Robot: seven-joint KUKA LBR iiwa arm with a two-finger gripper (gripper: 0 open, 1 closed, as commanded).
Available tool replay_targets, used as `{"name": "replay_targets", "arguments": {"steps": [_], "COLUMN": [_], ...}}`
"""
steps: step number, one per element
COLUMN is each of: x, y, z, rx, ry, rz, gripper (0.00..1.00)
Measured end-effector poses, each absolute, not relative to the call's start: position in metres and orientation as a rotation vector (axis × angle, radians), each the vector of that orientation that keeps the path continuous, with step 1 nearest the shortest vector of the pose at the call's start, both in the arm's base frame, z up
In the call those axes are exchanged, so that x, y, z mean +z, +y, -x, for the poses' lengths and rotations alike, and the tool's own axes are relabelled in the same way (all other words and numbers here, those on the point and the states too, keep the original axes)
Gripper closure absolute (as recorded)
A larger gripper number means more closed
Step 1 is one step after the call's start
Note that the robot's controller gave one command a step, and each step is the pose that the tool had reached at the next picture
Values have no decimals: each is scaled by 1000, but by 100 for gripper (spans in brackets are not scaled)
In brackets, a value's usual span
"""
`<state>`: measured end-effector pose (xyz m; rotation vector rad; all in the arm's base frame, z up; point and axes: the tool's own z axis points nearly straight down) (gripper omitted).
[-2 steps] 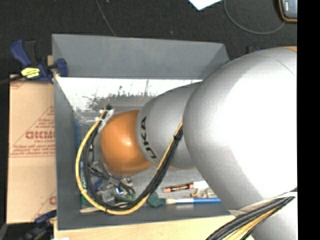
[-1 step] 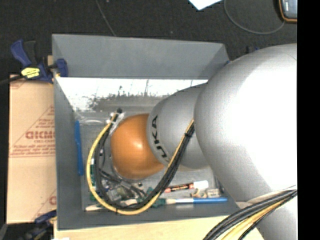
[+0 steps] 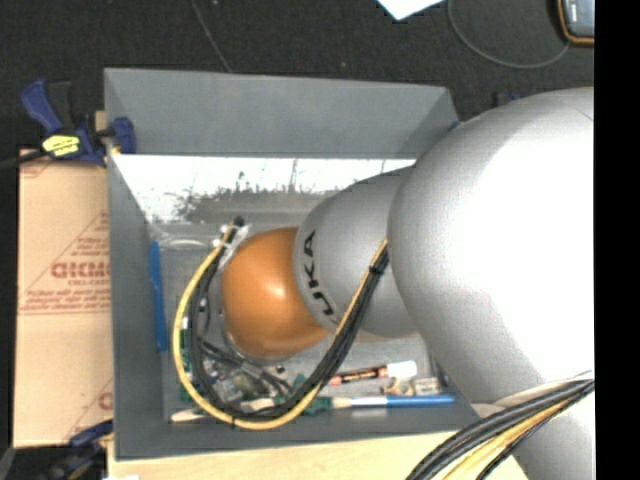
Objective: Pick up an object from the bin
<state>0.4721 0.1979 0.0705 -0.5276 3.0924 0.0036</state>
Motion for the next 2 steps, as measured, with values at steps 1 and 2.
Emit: {"name": "replay_targets", "arguments": {"steps": [1,2], "x": [83,148], "y": [197,197], "z": [-471,-472], "rx": [3,5], "ry": [3094,3091], "rz": [525,520], "gripper": [100,100]}}
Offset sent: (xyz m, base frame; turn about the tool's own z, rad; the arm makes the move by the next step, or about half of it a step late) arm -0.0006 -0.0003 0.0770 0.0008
